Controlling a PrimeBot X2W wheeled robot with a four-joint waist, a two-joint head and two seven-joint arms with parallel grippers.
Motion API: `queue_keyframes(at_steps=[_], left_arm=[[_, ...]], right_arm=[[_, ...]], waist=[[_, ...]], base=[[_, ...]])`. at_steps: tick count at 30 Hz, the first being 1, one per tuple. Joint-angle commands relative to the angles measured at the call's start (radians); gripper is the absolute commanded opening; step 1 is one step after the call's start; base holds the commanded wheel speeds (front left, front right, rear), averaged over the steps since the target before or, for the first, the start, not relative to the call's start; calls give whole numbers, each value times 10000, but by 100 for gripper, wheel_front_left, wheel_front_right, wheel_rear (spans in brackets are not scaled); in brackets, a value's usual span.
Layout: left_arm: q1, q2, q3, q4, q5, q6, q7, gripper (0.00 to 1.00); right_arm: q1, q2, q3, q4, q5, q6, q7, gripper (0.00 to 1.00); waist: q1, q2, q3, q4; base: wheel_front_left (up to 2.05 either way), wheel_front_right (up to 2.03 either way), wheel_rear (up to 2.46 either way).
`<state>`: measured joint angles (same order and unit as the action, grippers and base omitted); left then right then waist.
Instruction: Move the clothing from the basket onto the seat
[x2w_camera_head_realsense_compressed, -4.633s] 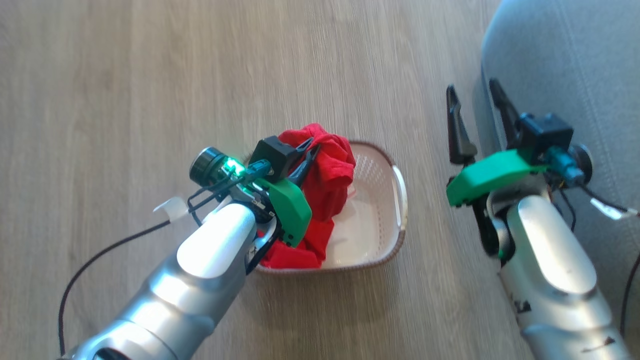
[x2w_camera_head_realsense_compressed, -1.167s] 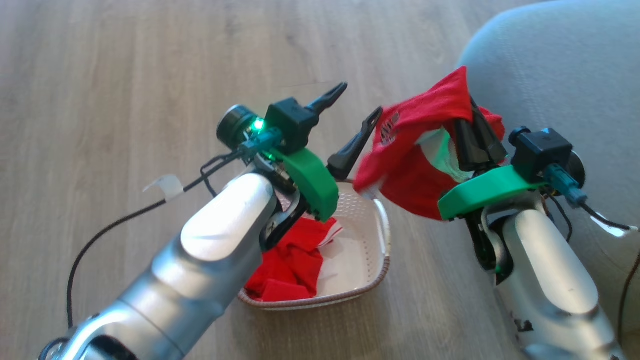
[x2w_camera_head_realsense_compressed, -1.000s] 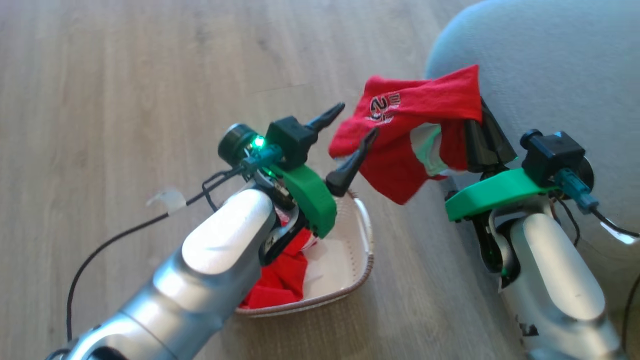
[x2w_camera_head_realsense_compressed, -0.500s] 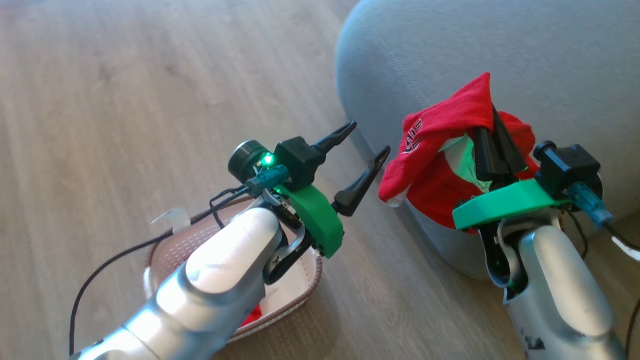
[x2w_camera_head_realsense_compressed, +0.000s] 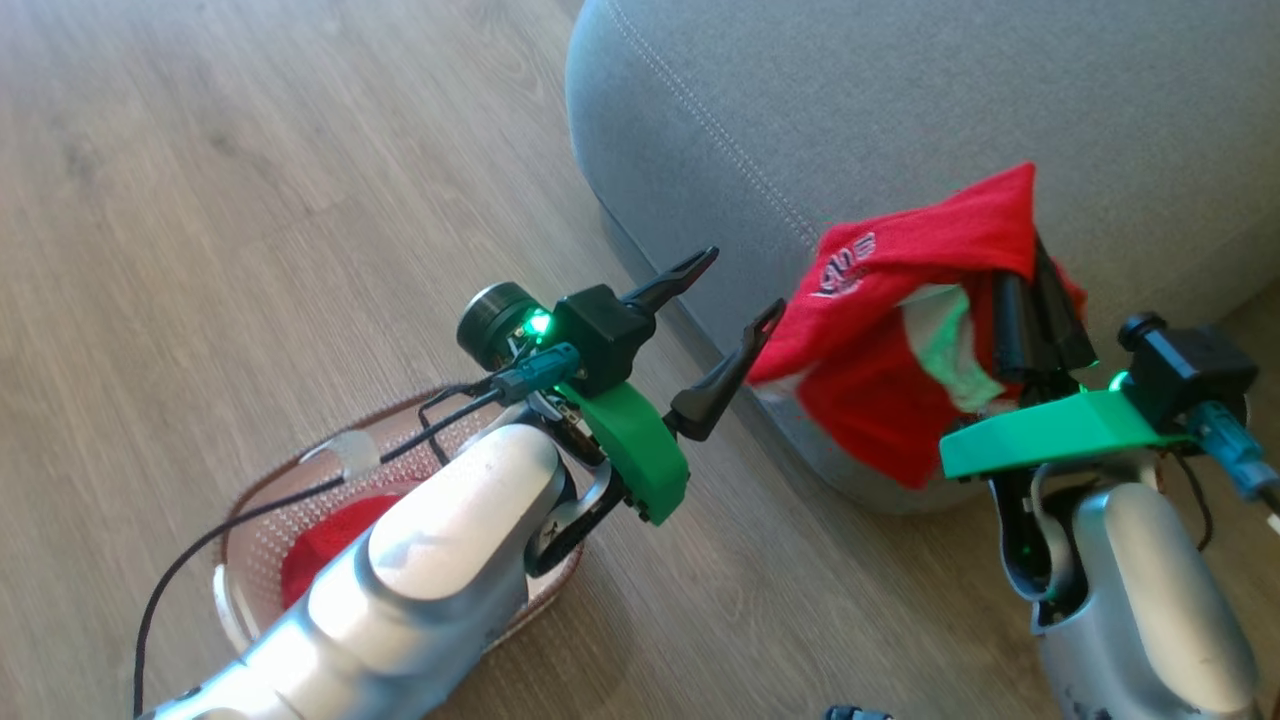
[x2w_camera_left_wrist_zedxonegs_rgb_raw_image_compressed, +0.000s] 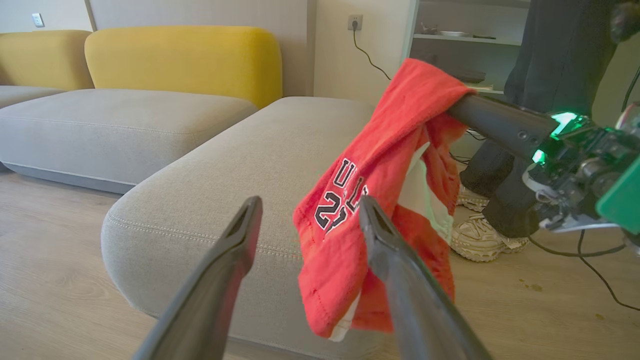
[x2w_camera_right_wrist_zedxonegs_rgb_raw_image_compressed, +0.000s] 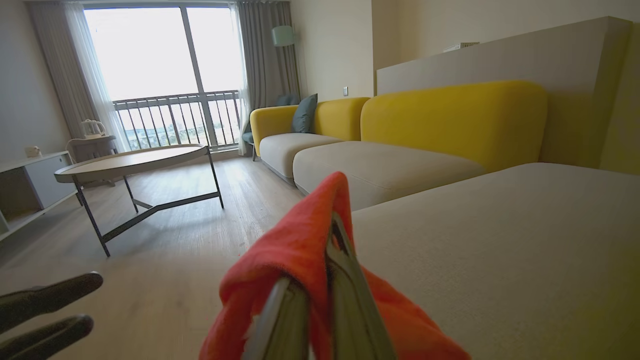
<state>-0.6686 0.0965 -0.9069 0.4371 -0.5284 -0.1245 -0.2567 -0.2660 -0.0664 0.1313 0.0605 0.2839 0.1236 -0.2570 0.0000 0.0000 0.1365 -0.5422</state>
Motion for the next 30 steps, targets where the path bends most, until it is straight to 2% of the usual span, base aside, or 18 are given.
queue_keyframes(at_steps=[1, 7, 13, 30], left_arm=[[-340, 176, 285, -363, 73, -61, -51, 100], [-339, 408, 131, -647, 166, -61, -51, 100], [-605, 607, -104, -1027, 295, -61, -51, 100], [-1926, 1473, -889, -2230, 347, -61, -26, 100]], right_arm=[[-211, 76, 71, -450, -57, 71, -48, 0], [-869, 94, -285, -233, -225, 71, -48, 0], [-1985, -221, -950, 344, -534, 71, -48, 0], [-5679, -2111, -2946, 2166, -1652, 71, -48, 0]], waist=[[0, 0, 148, -30], [0, 0, 644, -62], [0, 0, 1411, 338], [0, 0, 4025, 1437]], base=[[0, 0, 0], [0, 0, 0], [0, 0, 0], [0, 0, 0]])
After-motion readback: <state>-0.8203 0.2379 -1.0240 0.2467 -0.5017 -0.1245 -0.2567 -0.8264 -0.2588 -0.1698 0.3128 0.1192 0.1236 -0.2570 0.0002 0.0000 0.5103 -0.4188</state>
